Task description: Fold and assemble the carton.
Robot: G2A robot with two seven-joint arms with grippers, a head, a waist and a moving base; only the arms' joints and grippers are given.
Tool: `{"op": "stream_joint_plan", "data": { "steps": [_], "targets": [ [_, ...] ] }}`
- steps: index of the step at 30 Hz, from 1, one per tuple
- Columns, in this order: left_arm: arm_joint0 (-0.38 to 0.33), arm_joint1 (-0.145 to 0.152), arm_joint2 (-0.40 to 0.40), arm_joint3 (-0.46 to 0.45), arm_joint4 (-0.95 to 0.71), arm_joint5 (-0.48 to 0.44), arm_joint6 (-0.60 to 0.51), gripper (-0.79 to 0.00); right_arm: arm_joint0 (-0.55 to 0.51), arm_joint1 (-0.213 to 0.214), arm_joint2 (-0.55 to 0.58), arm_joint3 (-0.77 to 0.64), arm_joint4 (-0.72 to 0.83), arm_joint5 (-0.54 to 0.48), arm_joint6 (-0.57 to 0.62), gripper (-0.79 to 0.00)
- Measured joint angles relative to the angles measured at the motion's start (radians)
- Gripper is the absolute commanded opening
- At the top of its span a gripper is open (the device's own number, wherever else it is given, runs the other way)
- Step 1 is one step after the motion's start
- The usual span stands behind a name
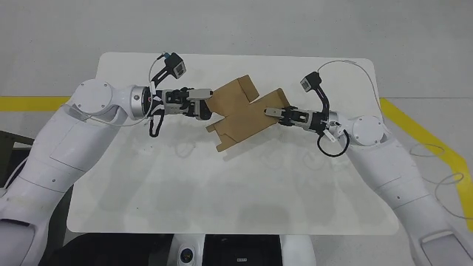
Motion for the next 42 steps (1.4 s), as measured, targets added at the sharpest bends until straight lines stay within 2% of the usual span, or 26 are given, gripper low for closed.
{"op": "stream_joint_plan", "data": {
  "steps": [13, 19, 26, 31, 35, 42],
  "targets": [
    [-0.003, -0.033, 0.017, 0.048, 0.066, 0.025, 0.044, -0.003, -0.008, -0.009, 0.021, -0.003, -0.009, 0.001, 0.012, -0.785],
    [0.001, -0.041, 0.004, 0.062, 0.072, 0.033, 0.046, -0.191, -0.009, -0.015, 0.025, -0.002, -0.010, 0.002, 0.020, -0.785],
    [0.008, -0.049, -0.006, 0.071, 0.095, 0.048, 0.035, -0.271, -0.008, -0.021, 0.031, 0.005, -0.013, 0.002, 0.028, -0.785],
    [0.011, -0.051, -0.007, 0.077, 0.153, 0.063, 0.021, -0.296, -0.008, -0.024, 0.037, 0.009, -0.016, 0.002, 0.034, -0.785],
    [0.012, -0.053, -0.009, 0.079, 0.188, 0.068, 0.011, -0.431, -0.010, -0.027, 0.040, 0.012, -0.020, 0.002, 0.037, -0.785],
    [0.017, -0.061, -0.017, 0.089, 0.196, 0.079, 0.010, -0.529, -0.013, -0.031, 0.047, 0.014, -0.026, 0.003, 0.041, -0.785]
  ]
}}
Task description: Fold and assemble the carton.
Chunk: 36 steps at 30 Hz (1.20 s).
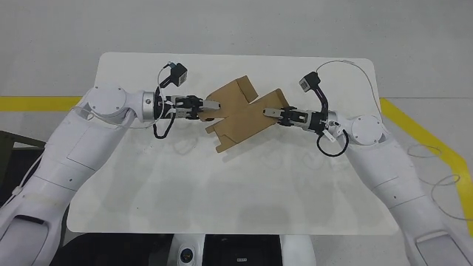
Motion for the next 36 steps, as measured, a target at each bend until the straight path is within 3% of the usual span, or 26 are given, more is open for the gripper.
{"op": "stream_joint_plan", "data": {
  "steps": [6, 10, 16, 20, 21, 22, 23, 24, 36],
  "targets": [
    [-0.001, -0.006, -0.008, 0.009, 0.007, 0.009, -0.005, -0.533, -0.004, -0.002, 0.009, 0.001, -0.011, 0.002, 0.004, -0.785],
    [0.001, -0.009, -0.013, 0.019, 0.021, 0.017, -0.008, -0.606, -0.007, -0.003, 0.014, -0.002, -0.016, 0.003, 0.005, -0.785],
    [0.003, -0.014, -0.020, 0.021, 0.031, 0.024, -0.009, -0.785, -0.011, -0.006, 0.020, -0.005, -0.020, 0.004, 0.009, -0.785],
    [0.004, -0.018, -0.023, 0.020, 0.037, 0.028, -0.008, -0.785, -0.013, -0.007, 0.024, -0.006, -0.024, 0.007, 0.009, -0.785],
    [0.004, -0.020, -0.024, 0.019, 0.039, 0.029, -0.009, -0.785, -0.013, -0.008, 0.025, -0.006, -0.025, 0.008, 0.009, -0.727],
    [0.004, -0.021, -0.025, 0.019, 0.039, 0.030, -0.010, -0.785, -0.014, -0.008, 0.026, -0.006, -0.026, 0.009, 0.010, -0.468],
    [0.004, -0.021, -0.027, 0.018, 0.039, 0.030, -0.010, -0.785, -0.015, -0.008, 0.027, -0.005, -0.026, 0.011, 0.011, -0.102],
    [0.003, -0.022, -0.030, 0.017, 0.037, 0.030, -0.012, -0.785, -0.017, -0.008, 0.030, -0.002, -0.027, 0.013, 0.013, 0.000],
    [-0.012, -0.013, -0.082, -0.008, 0.118, -0.039, -0.090, -0.785, -0.021, 0.030, 0.149, -0.007, -0.076, 0.036, 0.120, 0.000]
  ]
}}
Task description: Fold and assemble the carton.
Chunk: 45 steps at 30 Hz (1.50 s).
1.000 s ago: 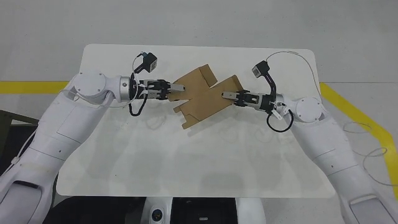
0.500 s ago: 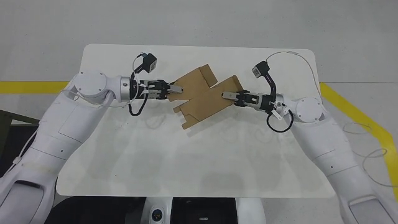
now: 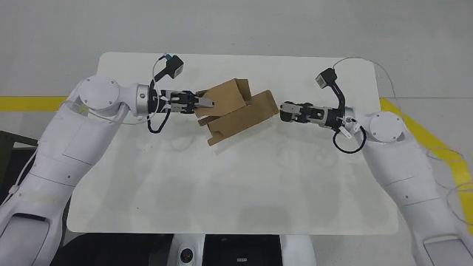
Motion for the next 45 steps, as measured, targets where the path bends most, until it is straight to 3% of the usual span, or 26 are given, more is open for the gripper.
{"op": "stream_joint_plan", "data": {
  "steps": [5, 11, 24, 40, 45],
  "targets": [
    [-0.006, 0.002, -0.010, 0.001, 0.038, -0.051, -0.043, -0.785, 0.013, 0.005, 0.014, -0.019, 0.014, -0.007, 0.063, -0.034],
    [-0.011, 0.002, -0.012, 0.008, 0.044, -0.092, -0.106, -0.785, 0.045, -0.021, -0.060, -0.046, 0.142, -0.066, 0.167, -0.086],
    [0.003, -0.006, -0.001, -0.033, 0.013, -0.109, -0.177, -0.785, 0.156, -0.082, -0.257, 0.018, 0.174, -0.132, 0.100, -0.265],
    [0.010, -0.012, -0.012, -0.059, -0.016, -0.088, -0.193, -0.785, 0.209, -0.100, -0.343, 0.096, 0.161, -0.168, 0.065, -0.252],
    [0.013, -0.015, -0.008, -0.067, -0.015, -0.085, -0.194, -0.785, 0.223, -0.108, -0.370, 0.103, 0.174, -0.169, 0.063, -0.302]
  ]
}}
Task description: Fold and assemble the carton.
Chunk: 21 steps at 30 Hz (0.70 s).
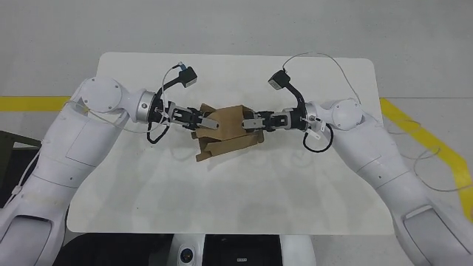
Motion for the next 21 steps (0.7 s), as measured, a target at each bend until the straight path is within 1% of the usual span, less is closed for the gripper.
{"op": "stream_joint_plan", "data": {
  "steps": [4, 11, 13, 14, 16, 21],
  "targets": [
    [0.000, -0.002, 0.002, -0.002, 0.003, 0.001, 0.000, -0.785, 0.010, -0.008, -0.020, 0.009, 0.021, -0.002, -0.002, -0.388],
    [-0.001, -0.004, 0.000, 0.009, 0.014, 0.002, -0.008, -0.785, 0.024, -0.013, -0.039, 0.029, 0.061, 0.020, 0.020, -0.416],
    [-0.001, -0.004, -0.001, 0.011, 0.016, 0.002, -0.012, -0.785, 0.027, -0.012, -0.042, 0.027, 0.071, 0.030, 0.030, -0.437],
    [0.000, -0.004, -0.001, 0.012, 0.016, 0.002, -0.013, -0.785, 0.028, -0.012, -0.044, 0.026, 0.075, 0.034, 0.034, -0.471],
    [0.001, -0.005, -0.002, 0.013, 0.018, 0.002, -0.016, -0.785, 0.032, -0.012, -0.048, 0.020, 0.085, 0.041, 0.041, -0.511],
    [0.004, -0.007, -0.002, 0.012, 0.018, 0.004, -0.016, -0.785, 0.046, -0.020, -0.069, 0.021, 0.093, 0.045, 0.045, -0.526]
  ]
}}
